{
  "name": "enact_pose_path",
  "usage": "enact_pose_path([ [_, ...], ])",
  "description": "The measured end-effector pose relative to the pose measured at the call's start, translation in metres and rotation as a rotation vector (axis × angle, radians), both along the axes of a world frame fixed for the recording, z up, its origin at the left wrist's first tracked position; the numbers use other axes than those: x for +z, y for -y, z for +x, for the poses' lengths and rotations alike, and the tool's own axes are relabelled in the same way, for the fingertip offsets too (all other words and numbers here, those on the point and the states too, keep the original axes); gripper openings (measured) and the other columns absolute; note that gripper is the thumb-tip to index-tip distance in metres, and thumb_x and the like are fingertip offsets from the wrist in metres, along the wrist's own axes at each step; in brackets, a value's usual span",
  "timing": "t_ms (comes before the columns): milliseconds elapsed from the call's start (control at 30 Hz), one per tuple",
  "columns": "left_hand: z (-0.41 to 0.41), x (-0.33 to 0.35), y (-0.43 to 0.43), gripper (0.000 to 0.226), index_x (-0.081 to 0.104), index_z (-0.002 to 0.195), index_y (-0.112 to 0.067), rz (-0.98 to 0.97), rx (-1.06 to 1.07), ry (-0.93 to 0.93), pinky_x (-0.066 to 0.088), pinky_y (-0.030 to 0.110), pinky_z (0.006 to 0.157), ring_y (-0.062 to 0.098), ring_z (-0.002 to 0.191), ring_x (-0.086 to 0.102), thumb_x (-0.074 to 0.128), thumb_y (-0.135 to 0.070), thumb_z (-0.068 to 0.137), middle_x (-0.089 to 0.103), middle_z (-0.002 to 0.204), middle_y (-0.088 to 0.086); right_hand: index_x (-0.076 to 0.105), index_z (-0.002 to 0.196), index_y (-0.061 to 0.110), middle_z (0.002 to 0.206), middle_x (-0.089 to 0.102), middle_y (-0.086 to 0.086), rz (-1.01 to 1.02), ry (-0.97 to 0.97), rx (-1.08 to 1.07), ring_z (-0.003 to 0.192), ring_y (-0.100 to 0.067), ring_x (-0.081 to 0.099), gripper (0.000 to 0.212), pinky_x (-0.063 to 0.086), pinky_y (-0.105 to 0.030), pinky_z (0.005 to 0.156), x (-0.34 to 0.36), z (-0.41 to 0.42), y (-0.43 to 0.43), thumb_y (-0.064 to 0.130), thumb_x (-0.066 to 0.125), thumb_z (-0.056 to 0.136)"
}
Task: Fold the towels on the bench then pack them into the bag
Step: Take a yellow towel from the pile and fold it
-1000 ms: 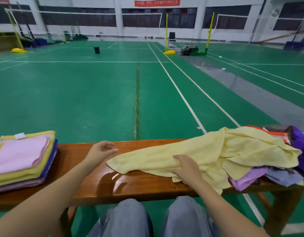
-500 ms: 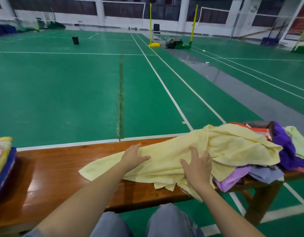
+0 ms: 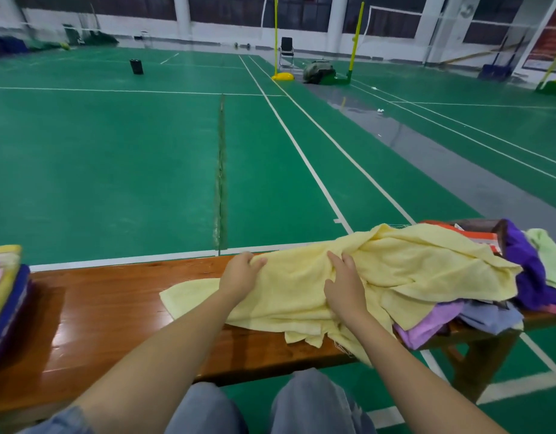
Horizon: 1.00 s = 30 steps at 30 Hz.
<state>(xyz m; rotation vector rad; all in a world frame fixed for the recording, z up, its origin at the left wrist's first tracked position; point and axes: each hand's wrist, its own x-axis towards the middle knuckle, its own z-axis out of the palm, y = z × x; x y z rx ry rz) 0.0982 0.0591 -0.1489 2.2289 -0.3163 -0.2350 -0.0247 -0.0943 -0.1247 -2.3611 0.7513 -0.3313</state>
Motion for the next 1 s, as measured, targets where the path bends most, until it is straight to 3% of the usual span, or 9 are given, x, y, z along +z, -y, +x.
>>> enact_pose_path([
  [133, 0.006, 0.028, -0.043, 0.035, 0.042, 0.066, -0.015, -0.140, 0.152, 0.038, 0.028, 0.030, 0.054, 0.018, 0.065, 0.043, 0.050, -0.031, 0.096, 0.044, 0.065, -0.001, 0.030, 0.147, 0.022, 0.156, 0.019, -0.001, 0.019, 0.044, 0.080, 0.139, -0.020, 0.029, 0.064, 0.035, -0.027, 0.104, 0.016, 0.011, -0.030, -0.005, 0.042, 0.090],
  [433, 0.004, 0.056, -0.180, 0.035, 0.040, 0.064, -0.013, -0.228, 0.422, 0.115, 0.027, 0.029, 0.052, 0.019, 0.065, 0.039, 0.053, -0.024, 0.094, 0.040, 0.064, 0.000, 0.030, 0.147, 0.024, 0.156, 0.019, 0.000, 0.078, 0.059, 0.335, 0.142, -0.019, 0.022, 0.065, 0.029, -0.027, 0.108, 0.028, 0.039, -0.140, -0.005, 0.040, 0.090],
  [533, -0.003, 0.053, -0.219, 0.023, 0.051, 0.076, -0.007, -0.206, 0.451, 0.120, 0.032, 0.031, 0.059, 0.022, 0.078, 0.047, 0.059, -0.022, 0.091, 0.049, 0.072, 0.002, 0.034, 0.145, 0.020, 0.155, 0.024, -0.001, 0.134, 0.027, 0.404, 0.140, -0.018, 0.025, 0.066, 0.032, -0.018, 0.098, 0.024, 0.041, -0.168, -0.009, 0.041, 0.086],
  [633, -0.011, 0.044, -0.243, 0.022, 0.056, 0.097, -0.008, -0.177, 0.408, -0.007, 0.039, 0.028, 0.072, 0.020, 0.094, 0.050, 0.066, -0.024, 0.086, 0.054, 0.098, 0.005, 0.038, 0.142, 0.015, 0.151, 0.032, -0.005, 0.181, -0.060, 0.405, 0.137, -0.020, 0.031, 0.063, 0.032, -0.022, 0.101, 0.014, 0.038, -0.180, -0.008, 0.042, 0.084],
  [733, -0.018, 0.035, -0.246, 0.028, 0.057, 0.102, -0.012, -0.087, 0.338, -0.144, 0.040, 0.028, 0.079, 0.017, 0.100, 0.047, 0.069, -0.029, 0.083, 0.051, 0.103, 0.000, 0.042, 0.139, 0.014, 0.142, 0.043, -0.006, 0.211, -0.196, 0.357, 0.128, -0.022, 0.043, 0.056, 0.038, -0.025, 0.098, 0.001, 0.030, -0.180, -0.002, 0.047, 0.086],
  [867, -0.020, 0.026, -0.232, 0.031, 0.058, 0.102, -0.012, -0.034, 0.327, -0.140, 0.039, 0.024, 0.075, 0.014, 0.096, 0.048, 0.067, -0.035, 0.084, 0.053, 0.101, 0.000, 0.054, 0.126, 0.014, 0.128, 0.053, -0.004, 0.246, -0.250, 0.314, 0.115, -0.019, 0.050, 0.041, 0.043, -0.026, 0.092, -0.009, 0.022, -0.169, 0.008, 0.054, 0.086],
  [1000, -0.014, 0.018, -0.219, 0.024, 0.058, 0.101, -0.016, -0.003, 0.268, -0.095, 0.043, 0.024, 0.074, 0.014, 0.096, 0.053, 0.065, -0.034, 0.086, 0.059, 0.107, 0.002, 0.052, 0.125, 0.015, 0.109, 0.052, -0.002, 0.276, -0.138, 0.248, 0.085, -0.009, 0.049, 0.037, 0.040, -0.017, 0.065, -0.010, 0.027, -0.160, 0.011, 0.056, 0.088],
])
